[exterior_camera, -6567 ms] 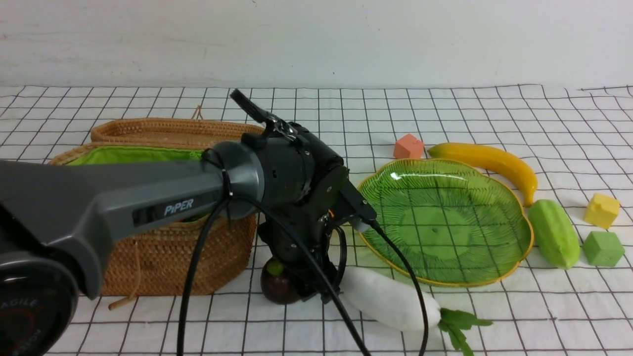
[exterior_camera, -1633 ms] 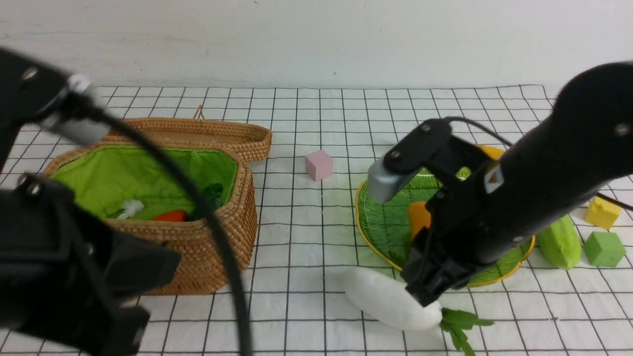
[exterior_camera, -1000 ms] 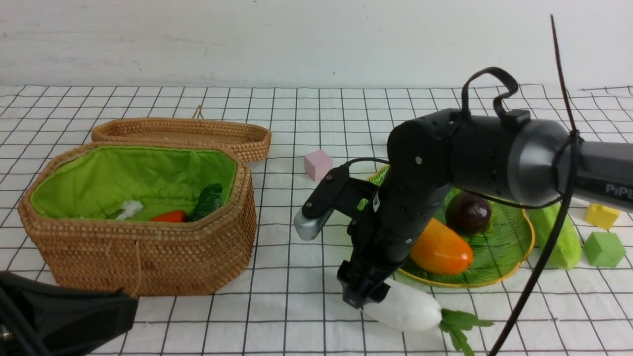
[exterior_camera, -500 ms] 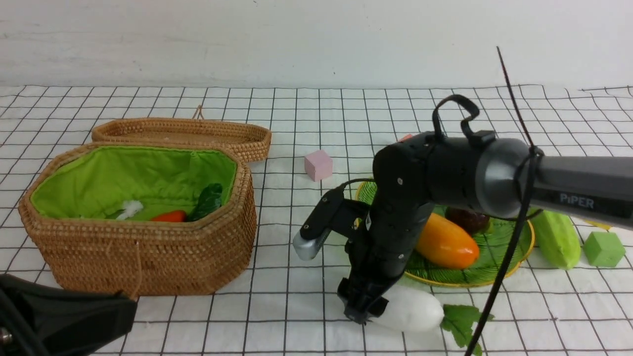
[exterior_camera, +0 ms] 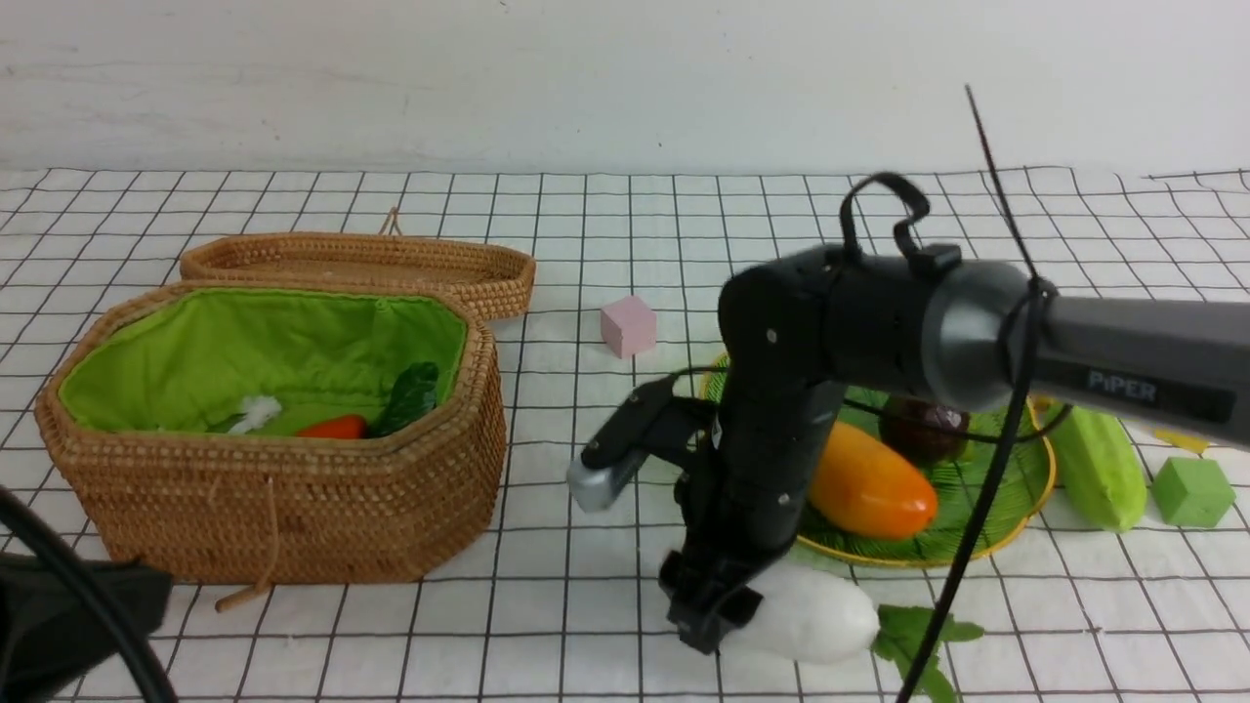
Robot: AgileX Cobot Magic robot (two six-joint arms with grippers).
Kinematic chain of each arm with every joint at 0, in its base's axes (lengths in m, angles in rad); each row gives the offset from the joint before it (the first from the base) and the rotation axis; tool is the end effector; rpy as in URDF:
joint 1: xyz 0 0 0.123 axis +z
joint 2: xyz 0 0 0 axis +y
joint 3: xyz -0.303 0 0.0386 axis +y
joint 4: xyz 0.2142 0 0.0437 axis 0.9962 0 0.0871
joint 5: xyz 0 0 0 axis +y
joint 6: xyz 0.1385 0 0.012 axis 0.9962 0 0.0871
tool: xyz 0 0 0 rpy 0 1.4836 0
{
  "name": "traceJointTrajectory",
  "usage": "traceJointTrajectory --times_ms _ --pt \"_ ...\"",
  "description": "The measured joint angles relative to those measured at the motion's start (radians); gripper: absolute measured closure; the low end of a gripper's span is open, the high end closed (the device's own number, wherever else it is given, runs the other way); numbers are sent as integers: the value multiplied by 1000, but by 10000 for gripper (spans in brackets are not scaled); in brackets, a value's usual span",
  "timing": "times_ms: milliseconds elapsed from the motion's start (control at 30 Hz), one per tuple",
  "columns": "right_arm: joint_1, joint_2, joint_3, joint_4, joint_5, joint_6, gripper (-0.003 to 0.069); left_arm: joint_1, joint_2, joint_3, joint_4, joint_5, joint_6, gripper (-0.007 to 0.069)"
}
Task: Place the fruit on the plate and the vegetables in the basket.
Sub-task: Take a daikon with your right arm and place it on the basket on the left.
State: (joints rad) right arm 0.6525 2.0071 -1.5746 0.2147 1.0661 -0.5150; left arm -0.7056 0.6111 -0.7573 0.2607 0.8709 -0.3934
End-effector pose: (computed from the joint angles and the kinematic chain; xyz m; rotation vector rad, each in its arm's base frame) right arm 0.3011 0.2627 0.1966 -1.5306 2.5580 0.3089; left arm 0.0866 -0.0377 0.3236 0.4144 2.1547 -0.3099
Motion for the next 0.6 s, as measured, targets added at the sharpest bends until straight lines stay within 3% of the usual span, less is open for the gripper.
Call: traceJointTrajectory --times_ms 233,367,467,600 --pt "89 -78 -327 104 -80 -37 148 0 -37 0 219 35 -277 638" --pt "116 -30 -492 260 -296 -214 148 0 -40 0 298 66 -380 638" --pt "118 47 -535 385 -459 -321 148 0 -40 0 307 77 -391 638" --pt "118 185 -571 623 -631 -569 148 0 -40 0 305 78 -394 638"
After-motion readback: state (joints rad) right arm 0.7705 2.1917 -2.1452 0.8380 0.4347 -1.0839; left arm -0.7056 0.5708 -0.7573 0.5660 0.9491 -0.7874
